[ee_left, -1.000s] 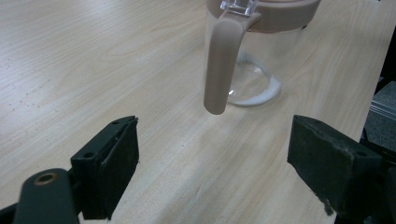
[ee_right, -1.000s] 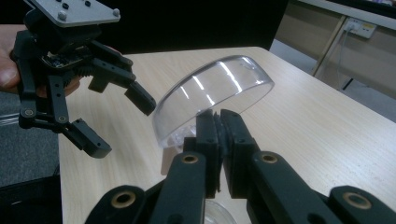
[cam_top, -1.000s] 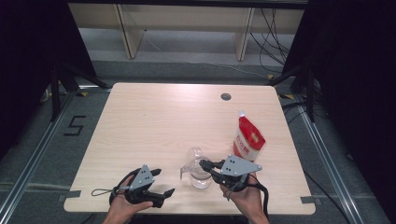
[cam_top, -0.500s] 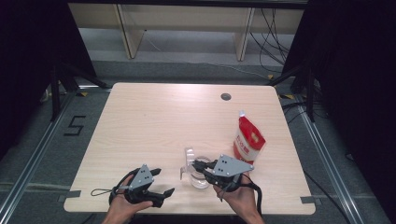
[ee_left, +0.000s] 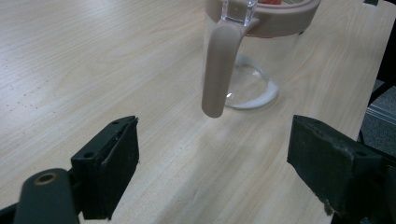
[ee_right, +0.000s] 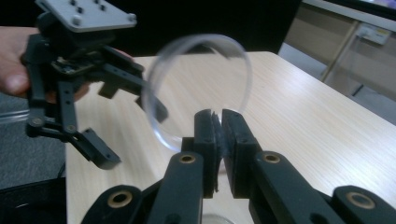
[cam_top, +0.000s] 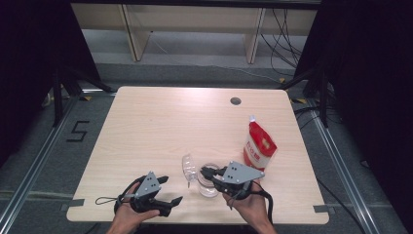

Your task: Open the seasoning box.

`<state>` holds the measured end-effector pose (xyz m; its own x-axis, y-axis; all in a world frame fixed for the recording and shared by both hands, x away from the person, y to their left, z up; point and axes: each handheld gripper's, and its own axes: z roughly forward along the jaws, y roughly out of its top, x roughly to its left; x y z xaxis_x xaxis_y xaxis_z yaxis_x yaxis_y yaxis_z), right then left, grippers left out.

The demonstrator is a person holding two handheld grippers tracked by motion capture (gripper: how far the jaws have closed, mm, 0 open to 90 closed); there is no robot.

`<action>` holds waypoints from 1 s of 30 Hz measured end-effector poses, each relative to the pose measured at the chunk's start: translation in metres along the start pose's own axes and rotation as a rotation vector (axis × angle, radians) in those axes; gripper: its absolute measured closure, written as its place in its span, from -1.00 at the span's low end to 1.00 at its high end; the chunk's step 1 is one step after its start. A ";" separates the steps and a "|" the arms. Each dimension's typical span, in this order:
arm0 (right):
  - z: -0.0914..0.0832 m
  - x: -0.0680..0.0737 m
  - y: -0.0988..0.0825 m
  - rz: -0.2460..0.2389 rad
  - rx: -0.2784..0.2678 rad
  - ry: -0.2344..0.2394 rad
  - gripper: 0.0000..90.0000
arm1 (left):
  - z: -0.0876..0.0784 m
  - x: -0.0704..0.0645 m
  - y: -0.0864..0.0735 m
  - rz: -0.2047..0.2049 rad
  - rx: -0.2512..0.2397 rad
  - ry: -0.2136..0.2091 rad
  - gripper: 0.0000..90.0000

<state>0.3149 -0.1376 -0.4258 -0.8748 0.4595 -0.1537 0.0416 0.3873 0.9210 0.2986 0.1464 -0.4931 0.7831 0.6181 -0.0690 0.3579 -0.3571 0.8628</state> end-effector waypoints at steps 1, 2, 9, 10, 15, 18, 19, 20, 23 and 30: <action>0.000 0.000 0.000 0.000 0.000 0.000 0.89 | 0.000 0.000 0.000 -0.003 0.000 0.000 -0.64; -0.002 -0.004 -0.003 0.005 -0.004 -0.009 0.88 | 0.001 0.000 -0.001 -0.007 0.001 0.005 -0.64; -0.014 -0.015 -0.018 0.047 -0.002 -0.066 0.74 | 0.002 -0.001 -0.001 -0.010 0.011 0.005 -0.63; -0.016 -0.017 -0.020 0.026 -0.004 -0.069 0.73 | 0.002 -0.001 0.000 -0.003 0.012 0.000 -0.63; -0.026 -0.018 -0.027 0.078 -0.006 -0.082 0.64 | 0.001 -0.002 0.000 0.001 0.008 0.002 -0.63; -0.035 -0.020 -0.034 0.104 -0.008 -0.102 0.56 | 0.001 -0.004 0.000 -0.011 0.002 -0.011 -0.63; -0.036 -0.020 -0.036 0.110 -0.007 -0.112 0.53 | 0.001 -0.004 0.001 0.006 0.006 -0.006 -0.63; -0.037 -0.020 -0.038 0.110 -0.001 -0.108 0.50 | 0.001 -0.004 0.000 0.001 -0.002 -0.010 -0.63; -0.038 -0.019 -0.041 0.120 0.006 -0.115 0.42 | 0.001 -0.002 0.000 0.019 0.019 0.014 -0.62; -0.050 -0.017 -0.052 0.166 0.030 -0.146 0.28 | -0.002 0.001 0.001 0.004 -0.001 0.028 -0.61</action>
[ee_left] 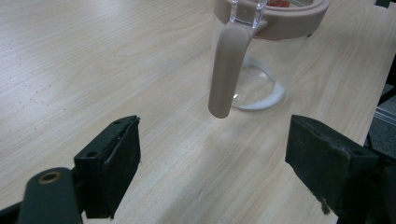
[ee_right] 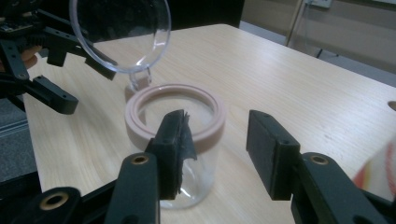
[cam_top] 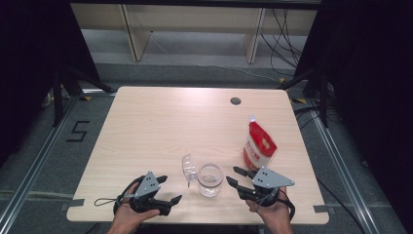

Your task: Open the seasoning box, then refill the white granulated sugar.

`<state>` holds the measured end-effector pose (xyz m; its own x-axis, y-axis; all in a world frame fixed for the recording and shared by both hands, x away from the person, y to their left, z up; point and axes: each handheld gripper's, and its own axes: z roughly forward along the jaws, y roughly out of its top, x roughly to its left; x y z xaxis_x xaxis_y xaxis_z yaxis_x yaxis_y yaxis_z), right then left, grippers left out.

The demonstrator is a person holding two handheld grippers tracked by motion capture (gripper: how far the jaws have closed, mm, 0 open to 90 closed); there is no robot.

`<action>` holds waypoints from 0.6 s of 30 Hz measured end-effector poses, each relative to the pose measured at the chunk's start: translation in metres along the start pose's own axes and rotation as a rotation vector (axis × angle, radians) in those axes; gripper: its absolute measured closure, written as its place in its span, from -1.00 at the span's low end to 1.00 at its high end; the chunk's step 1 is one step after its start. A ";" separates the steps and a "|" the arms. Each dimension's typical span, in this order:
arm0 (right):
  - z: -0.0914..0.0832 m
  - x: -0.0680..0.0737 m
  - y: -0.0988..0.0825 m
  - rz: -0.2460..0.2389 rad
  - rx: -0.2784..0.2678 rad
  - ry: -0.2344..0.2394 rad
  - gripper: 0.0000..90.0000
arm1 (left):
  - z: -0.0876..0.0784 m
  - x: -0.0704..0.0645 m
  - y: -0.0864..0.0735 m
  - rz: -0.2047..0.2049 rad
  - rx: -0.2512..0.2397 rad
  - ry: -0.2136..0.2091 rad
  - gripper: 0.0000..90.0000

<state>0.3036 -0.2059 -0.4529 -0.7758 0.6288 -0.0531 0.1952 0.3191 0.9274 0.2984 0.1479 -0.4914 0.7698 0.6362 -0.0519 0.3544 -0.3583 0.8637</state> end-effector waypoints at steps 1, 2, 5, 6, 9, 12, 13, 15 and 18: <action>-0.001 -0.003 -0.001 -0.015 -0.013 -0.003 0.28 | 0.000 -0.001 0.000 -0.007 -0.002 0.003 -0.61; -0.005 -0.002 -0.003 0.014 0.005 0.002 0.27 | 0.000 -0.002 0.000 -0.022 0.004 0.005 -0.61; -0.011 -0.006 -0.007 -0.010 -0.010 -0.017 0.27 | 0.001 -0.004 0.000 -0.019 0.001 -0.005 -0.61; -0.013 -0.005 -0.008 0.018 -0.002 -0.019 0.27 | 0.001 -0.004 0.000 -0.015 0.003 -0.008 -0.61; -0.016 -0.007 -0.011 -0.005 -0.011 -0.034 0.26 | -0.001 -0.004 0.001 -0.009 0.003 0.003 -0.61; -0.020 -0.009 -0.014 0.008 0.006 -0.046 0.24 | -0.001 -0.003 0.000 -0.025 -0.004 0.004 -0.61; -0.021 -0.009 -0.016 0.028 0.013 -0.048 0.24 | 0.000 -0.003 0.000 -0.022 -0.006 0.005 -0.61; -0.023 -0.011 -0.018 0.033 0.010 -0.056 0.22 | -0.001 -0.002 0.000 -0.018 0.003 0.008 -0.61; -0.028 -0.014 -0.020 0.055 0.017 -0.084 0.18 | 0.000 -0.003 0.000 -0.019 -0.002 0.007 -0.61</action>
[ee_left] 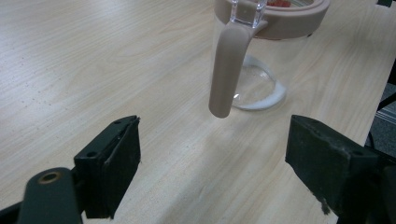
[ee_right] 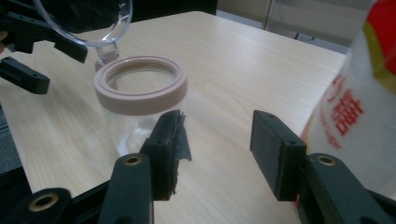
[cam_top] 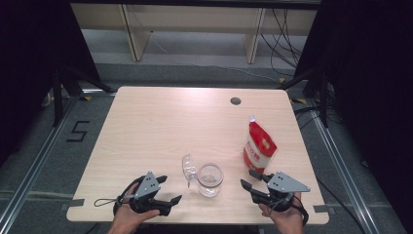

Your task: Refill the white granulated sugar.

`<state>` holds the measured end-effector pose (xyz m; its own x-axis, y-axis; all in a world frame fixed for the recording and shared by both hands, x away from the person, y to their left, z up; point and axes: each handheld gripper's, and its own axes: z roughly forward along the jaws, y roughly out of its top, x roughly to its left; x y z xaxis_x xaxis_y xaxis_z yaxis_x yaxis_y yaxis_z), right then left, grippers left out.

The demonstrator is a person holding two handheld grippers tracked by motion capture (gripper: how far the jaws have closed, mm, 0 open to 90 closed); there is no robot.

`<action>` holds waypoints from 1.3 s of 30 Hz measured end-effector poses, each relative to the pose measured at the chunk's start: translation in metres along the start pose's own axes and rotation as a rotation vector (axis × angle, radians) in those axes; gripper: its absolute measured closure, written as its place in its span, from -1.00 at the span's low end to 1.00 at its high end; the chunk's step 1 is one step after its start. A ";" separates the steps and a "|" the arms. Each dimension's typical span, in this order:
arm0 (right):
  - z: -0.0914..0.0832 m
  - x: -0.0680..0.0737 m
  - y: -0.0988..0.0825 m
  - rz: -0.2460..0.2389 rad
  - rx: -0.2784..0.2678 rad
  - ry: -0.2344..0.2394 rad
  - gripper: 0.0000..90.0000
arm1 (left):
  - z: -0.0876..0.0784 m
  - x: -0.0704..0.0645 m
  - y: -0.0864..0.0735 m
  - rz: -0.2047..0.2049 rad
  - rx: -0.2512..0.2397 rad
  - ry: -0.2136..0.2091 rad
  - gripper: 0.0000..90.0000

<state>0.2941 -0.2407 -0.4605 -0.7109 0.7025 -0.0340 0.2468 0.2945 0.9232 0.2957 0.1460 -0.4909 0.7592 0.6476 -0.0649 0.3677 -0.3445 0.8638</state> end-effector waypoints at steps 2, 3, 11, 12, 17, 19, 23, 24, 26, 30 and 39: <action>-0.003 -0.002 -0.001 0.015 0.003 -0.010 0.16 | 0.000 0.000 0.000 0.005 -0.001 0.000 -0.61; -0.004 -0.003 -0.002 0.022 0.006 -0.003 0.16 | 0.000 0.000 0.000 0.006 0.000 -0.002 -0.61; -0.024 -0.009 -0.012 0.077 0.007 -0.109 0.06 | -0.001 -0.001 -0.001 0.005 0.001 -0.003 -0.61; -0.026 -0.012 -0.013 0.064 0.014 -0.112 0.01 | -0.001 -0.001 -0.001 0.009 0.002 -0.004 -0.61; -0.028 -0.019 -0.018 0.078 0.016 -0.166 -0.11 | 0.000 -0.003 -0.001 0.005 0.004 -0.004 -0.61; -0.026 -0.023 -0.020 0.089 0.008 -0.176 -0.14 | 0.001 -0.002 -0.001 0.001 0.005 -0.013 -0.61; -0.024 -0.032 -0.023 0.129 0.017 -0.211 -0.27 | -0.001 -0.002 -0.001 0.008 0.008 -0.010 -0.61; -0.023 -0.034 -0.024 0.132 0.006 -0.209 -0.28 | -0.001 -0.001 0.000 0.019 0.015 -0.008 -0.61; -0.020 -0.036 -0.025 0.134 -0.006 -0.201 -0.32 | -0.001 -0.002 -0.001 0.006 0.014 -0.010 -0.61; -0.012 -0.037 -0.025 0.129 0.009 -0.216 -0.32 | 0.000 -0.001 -0.001 0.009 0.016 -0.015 -0.61; 0.009 -0.048 -0.025 0.114 0.000 -0.241 -0.33 | -0.001 -0.003 -0.001 -0.006 0.009 -0.016 -0.61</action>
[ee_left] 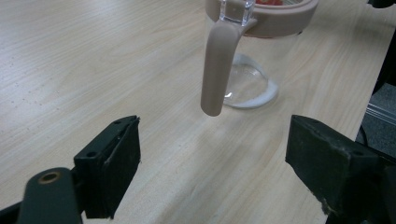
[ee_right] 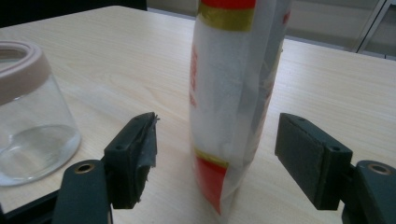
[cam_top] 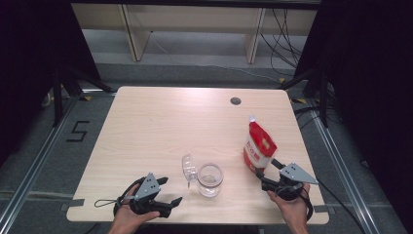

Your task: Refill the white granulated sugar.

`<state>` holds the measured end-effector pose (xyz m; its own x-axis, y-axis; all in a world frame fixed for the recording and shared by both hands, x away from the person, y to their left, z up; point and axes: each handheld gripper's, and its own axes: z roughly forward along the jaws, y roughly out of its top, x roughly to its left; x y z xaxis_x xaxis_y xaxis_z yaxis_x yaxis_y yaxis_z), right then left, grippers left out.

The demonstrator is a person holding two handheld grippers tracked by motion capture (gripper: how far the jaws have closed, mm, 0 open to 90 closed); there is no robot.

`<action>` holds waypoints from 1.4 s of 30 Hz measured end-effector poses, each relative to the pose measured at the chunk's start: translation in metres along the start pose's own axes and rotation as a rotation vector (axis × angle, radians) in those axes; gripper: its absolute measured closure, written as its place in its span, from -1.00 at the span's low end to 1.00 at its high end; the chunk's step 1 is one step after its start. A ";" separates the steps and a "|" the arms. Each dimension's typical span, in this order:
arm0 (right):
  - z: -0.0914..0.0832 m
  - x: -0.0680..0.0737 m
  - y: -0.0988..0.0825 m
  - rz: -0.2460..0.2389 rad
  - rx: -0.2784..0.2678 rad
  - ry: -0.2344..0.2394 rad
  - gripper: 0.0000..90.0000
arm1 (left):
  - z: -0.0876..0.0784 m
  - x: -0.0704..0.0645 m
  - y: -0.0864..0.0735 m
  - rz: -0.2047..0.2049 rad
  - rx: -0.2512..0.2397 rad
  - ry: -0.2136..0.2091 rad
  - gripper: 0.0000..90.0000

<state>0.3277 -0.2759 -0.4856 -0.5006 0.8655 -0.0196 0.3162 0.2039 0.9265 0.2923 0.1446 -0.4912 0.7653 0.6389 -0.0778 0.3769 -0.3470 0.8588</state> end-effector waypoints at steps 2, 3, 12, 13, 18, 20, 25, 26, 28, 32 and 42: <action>0.004 0.000 0.000 0.011 -0.006 0.001 -0.32 | 0.000 0.001 0.000 0.012 0.009 -0.008 -0.61; 0.006 0.000 0.000 0.003 -0.005 0.004 -0.32 | 0.000 0.001 0.000 0.009 0.008 -0.007 -0.61; 0.025 0.000 0.003 -0.033 -0.003 -0.003 -0.32 | 0.000 0.003 0.000 0.031 0.007 -0.006 -0.61; 0.026 0.000 0.003 -0.033 -0.005 -0.004 -0.32 | 0.000 0.003 0.000 0.033 0.007 -0.006 -0.61; 0.033 -0.002 0.003 -0.023 -0.026 -0.021 -0.33 | 0.000 0.003 0.000 0.029 0.003 -0.007 -0.62; 0.036 -0.005 0.004 -0.043 -0.044 -0.025 -0.32 | 0.000 0.003 0.000 0.028 0.004 -0.007 -0.62; 0.044 -0.007 0.003 -0.033 -0.051 -0.028 -0.30 | 0.000 0.004 0.000 0.025 0.005 -0.007 -0.62; 0.046 -0.009 0.004 -0.054 -0.061 -0.027 -0.30 | 0.000 0.004 0.000 0.027 0.004 -0.006 -0.62; 0.048 -0.009 0.004 -0.031 -0.066 -0.023 -0.26 | 0.000 0.004 0.000 0.023 0.006 -0.007 -0.62; 0.050 -0.012 0.004 -0.048 -0.085 -0.004 -0.13 | 0.000 0.003 0.000 0.027 -0.001 -0.010 -0.62; 0.046 -0.012 0.006 -0.079 -0.068 0.051 0.00 | 0.001 0.002 0.000 0.009 0.002 -0.009 -0.61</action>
<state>0.3724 -0.2647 -0.4973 -0.5625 0.8233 -0.0763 0.2194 0.2376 0.9463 0.2944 0.1450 -0.4921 0.7732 0.6297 -0.0749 0.3711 -0.3536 0.8586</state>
